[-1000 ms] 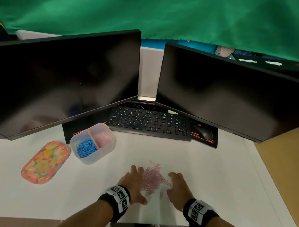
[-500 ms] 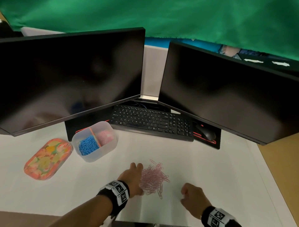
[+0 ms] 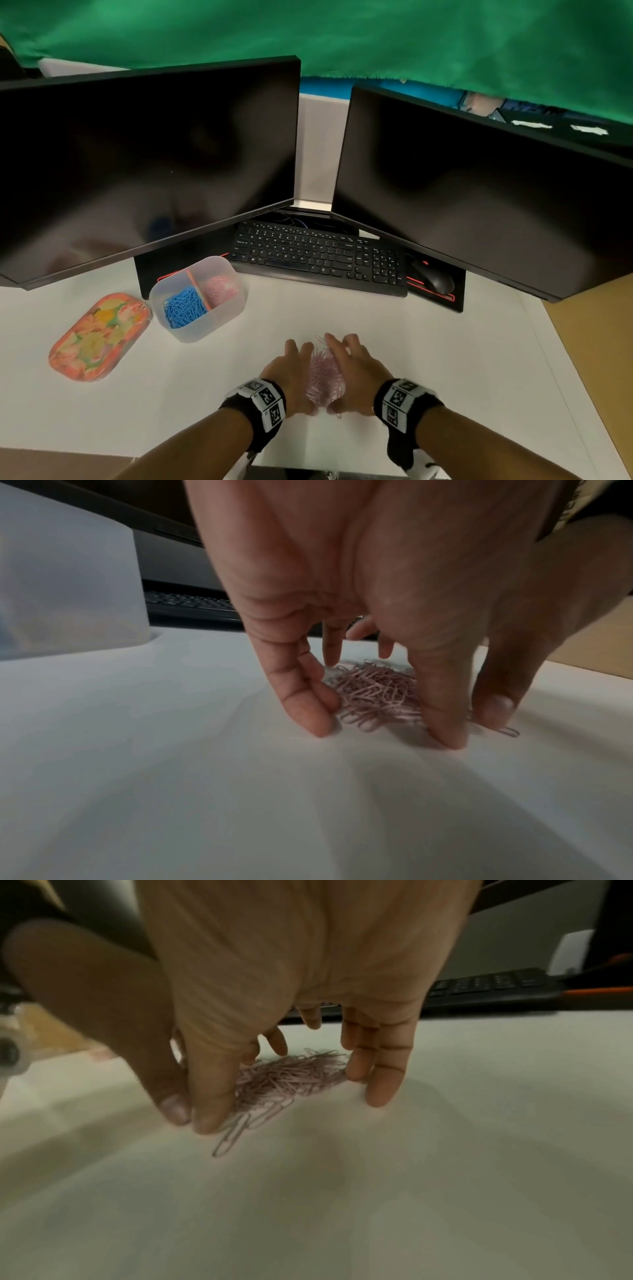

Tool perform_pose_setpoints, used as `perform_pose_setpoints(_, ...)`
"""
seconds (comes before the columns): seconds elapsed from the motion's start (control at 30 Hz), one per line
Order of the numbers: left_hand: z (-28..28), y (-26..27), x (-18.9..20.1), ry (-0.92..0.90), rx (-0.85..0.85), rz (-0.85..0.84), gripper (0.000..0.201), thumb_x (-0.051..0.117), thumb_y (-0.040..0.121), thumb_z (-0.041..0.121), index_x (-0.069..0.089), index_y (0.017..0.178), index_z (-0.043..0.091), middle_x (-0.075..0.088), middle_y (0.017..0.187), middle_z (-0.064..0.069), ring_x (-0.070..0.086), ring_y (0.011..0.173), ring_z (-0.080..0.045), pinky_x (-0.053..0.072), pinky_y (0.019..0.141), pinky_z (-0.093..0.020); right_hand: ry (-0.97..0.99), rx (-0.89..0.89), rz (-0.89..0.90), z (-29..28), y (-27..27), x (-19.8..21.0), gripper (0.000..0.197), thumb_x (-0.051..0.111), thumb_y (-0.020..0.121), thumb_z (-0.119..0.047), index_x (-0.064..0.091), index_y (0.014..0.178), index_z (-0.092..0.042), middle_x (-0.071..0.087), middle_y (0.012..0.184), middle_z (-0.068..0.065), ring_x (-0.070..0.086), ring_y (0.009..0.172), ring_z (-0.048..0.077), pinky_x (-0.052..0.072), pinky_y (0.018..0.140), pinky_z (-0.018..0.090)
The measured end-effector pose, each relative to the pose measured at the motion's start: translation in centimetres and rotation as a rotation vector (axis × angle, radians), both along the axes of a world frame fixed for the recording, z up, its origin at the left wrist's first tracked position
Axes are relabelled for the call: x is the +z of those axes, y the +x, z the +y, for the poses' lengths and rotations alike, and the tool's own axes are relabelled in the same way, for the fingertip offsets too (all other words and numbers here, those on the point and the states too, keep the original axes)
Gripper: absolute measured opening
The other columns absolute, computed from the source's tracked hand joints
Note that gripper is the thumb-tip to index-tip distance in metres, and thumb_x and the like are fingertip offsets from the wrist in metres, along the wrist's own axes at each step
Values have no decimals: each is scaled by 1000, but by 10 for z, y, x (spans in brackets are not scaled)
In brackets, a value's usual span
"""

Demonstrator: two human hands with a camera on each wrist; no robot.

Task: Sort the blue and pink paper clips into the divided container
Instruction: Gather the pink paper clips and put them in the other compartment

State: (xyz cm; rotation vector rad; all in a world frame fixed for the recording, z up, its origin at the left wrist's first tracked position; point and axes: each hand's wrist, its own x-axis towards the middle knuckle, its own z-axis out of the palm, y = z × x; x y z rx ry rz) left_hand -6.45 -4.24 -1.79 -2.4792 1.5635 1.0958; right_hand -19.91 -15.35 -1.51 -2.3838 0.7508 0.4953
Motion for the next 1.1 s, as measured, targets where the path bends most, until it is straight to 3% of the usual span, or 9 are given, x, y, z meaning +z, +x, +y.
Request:
perform_pose_setpoints(0.07,-5,0,2,-20,28,-8,86,80,66,44,30,132,21,36,117,-4,63,93,-25,56,81,-34,-30,67,19,0,7,-3,118,84,55,-46,9,145,-33,27,131,-2,45,115,21,51,92,37)
perform_pose_setpoints(0.2,-11,4,5,-91,37,-6,45,67,83,32,48,121,18,45,115,-5,61,95,-26,53,82,-32,4,23,-53,-5,16,-4,66,71,73,-44,43,129,-27,41,113,-4,58,93,18,53,82,31)
perform_pose_setpoints(0.3,-13,6,3,-148,52,-17,24,58,88,28,60,109,17,52,107,-5,63,89,-27,52,77,-32,-3,6,-73,-8,21,-3,35,57,86,-38,55,118,-23,51,107,-1,58,92,20,50,82,31)
perform_pose_setpoints(0.37,-15,9,2,-162,56,-40,19,53,89,25,64,102,16,56,100,-5,62,86,-26,51,74,-31,-17,4,-91,-10,22,-3,25,53,90,-30,60,112,-20,55,105,2,57,94,21,47,82,29)
perform_pose_setpoints(0.53,-14,19,0,-174,65,-54,21,49,88,18,69,96,14,61,97,-7,60,87,-25,43,68,-27,-23,2,-147,-17,19,-3,21,51,91,-20,67,104,-17,58,92,1,54,84,18,42,74,24)
perform_pose_setpoints(0.73,-12,29,4,-215,135,9,22,53,85,15,72,95,14,68,97,-5,62,90,-22,46,73,-24,64,-97,-172,-25,21,2,13,57,87,-19,69,82,-19,62,78,-2,59,67,15,50,62,25)
perform_pose_setpoints(0.83,-10,34,7,-253,180,34,22,54,84,16,73,95,15,70,97,-4,63,91,-20,46,74,-23,107,-155,-189,-29,22,5,21,56,85,-18,64,67,-26,63,70,-3,62,65,16,50,57,24)
perform_pose_setpoints(0.97,-7,44,19,-353,255,56,19,61,86,20,74,99,18,72,100,-1,63,93,-16,41,74,-15,128,-220,-216,-32,25,7,17,57,83,-10,74,84,-12,71,77,4,65,74,18,50,64,22)
perform_pose_setpoints(1.1,-1,65,43,-448,378,66,11,69,84,24,75,93,21,70,87,4,60,76,-8,38,64,-10,165,-243,-239,-32,31,10,15,60,84,-12,74,87,-14,72,78,3,65,73,14,49,62,18)
